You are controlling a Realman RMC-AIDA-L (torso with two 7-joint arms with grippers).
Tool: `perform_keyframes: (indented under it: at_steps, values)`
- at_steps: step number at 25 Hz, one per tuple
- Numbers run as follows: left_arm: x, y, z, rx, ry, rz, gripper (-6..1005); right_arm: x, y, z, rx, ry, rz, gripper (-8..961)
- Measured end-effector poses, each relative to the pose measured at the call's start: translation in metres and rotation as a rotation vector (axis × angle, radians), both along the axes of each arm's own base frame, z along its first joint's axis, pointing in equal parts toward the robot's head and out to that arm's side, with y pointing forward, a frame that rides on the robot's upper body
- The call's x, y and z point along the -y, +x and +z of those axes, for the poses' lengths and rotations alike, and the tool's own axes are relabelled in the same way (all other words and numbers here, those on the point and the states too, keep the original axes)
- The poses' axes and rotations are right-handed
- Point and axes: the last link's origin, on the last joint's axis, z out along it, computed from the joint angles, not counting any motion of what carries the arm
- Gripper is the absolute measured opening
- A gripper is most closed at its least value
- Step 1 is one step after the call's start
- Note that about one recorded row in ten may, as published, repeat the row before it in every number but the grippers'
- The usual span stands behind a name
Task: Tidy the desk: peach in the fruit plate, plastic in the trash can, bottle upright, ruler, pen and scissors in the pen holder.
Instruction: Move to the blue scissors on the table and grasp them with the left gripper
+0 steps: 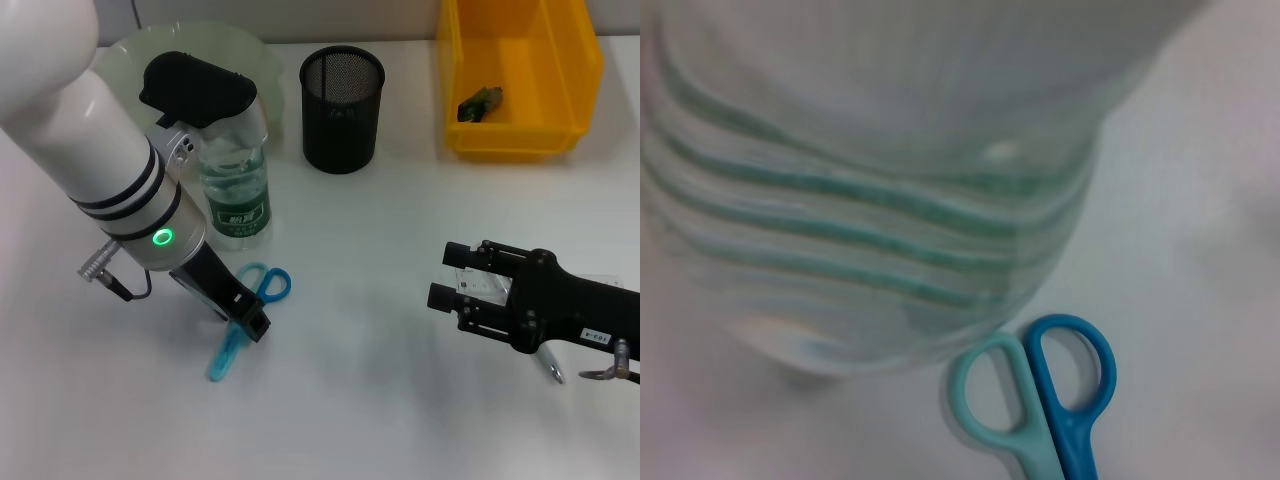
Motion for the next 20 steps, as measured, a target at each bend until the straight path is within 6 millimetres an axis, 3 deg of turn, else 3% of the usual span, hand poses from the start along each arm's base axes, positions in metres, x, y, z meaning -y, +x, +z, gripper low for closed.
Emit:
perform_keyframes:
  at_steps: [20]
  values:
    - [0.0017,0.0002,-0.0032,-0.016,-0.012,-0.007,431,0.0004,-0.0006,0.0002,-0.004,-0.002,0.002,637]
